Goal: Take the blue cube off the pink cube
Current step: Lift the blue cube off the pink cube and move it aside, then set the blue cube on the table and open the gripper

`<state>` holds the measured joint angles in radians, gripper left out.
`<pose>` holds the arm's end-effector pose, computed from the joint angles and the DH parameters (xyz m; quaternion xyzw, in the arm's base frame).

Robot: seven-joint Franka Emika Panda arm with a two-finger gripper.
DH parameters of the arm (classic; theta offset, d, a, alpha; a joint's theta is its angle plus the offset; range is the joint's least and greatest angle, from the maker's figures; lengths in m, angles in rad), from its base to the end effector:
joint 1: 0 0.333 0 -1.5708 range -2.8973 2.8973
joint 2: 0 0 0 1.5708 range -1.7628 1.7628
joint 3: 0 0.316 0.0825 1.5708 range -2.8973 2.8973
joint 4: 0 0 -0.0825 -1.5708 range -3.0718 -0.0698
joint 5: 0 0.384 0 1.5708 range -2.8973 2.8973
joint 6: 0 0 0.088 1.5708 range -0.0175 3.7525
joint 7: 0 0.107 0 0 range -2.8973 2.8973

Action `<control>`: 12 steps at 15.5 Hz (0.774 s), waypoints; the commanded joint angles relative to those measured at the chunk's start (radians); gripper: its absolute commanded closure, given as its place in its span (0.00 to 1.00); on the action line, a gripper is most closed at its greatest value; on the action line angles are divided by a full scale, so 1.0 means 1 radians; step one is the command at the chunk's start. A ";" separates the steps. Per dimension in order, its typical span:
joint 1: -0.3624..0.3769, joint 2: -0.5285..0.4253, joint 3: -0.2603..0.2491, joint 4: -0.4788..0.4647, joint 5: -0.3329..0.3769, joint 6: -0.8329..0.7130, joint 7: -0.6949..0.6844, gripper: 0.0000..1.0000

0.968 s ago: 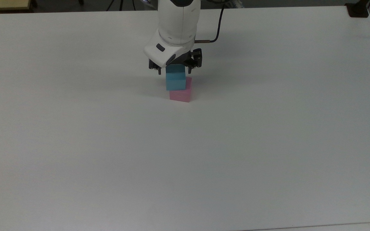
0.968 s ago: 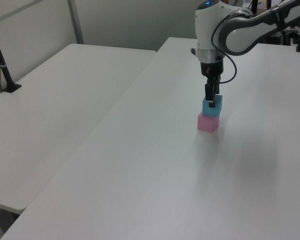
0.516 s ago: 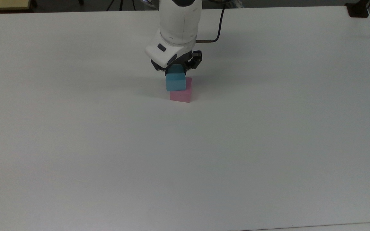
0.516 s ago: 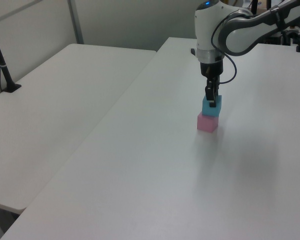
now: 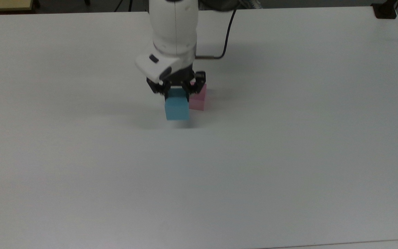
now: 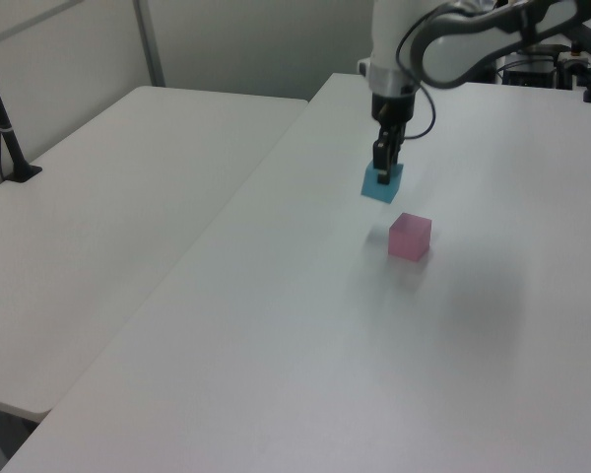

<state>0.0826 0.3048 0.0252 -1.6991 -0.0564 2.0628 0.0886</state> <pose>0.6476 0.0657 0.4219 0.9991 0.0215 0.0315 0.0185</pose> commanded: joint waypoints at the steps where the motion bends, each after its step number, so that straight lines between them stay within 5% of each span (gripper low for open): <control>1: 0.013 0.183 -0.001 0.120 -0.003 0.135 0.094 0.53; 6: 0.011 0.228 -0.002 0.164 -0.006 0.229 0.141 0.34; 8: 0.013 0.220 -0.002 0.164 -0.007 0.229 0.141 0.00; 12: 0.013 0.148 -0.002 0.154 -0.005 0.189 0.141 0.00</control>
<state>0.0856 0.5255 0.0281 -1.5267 -0.0566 2.2897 0.2062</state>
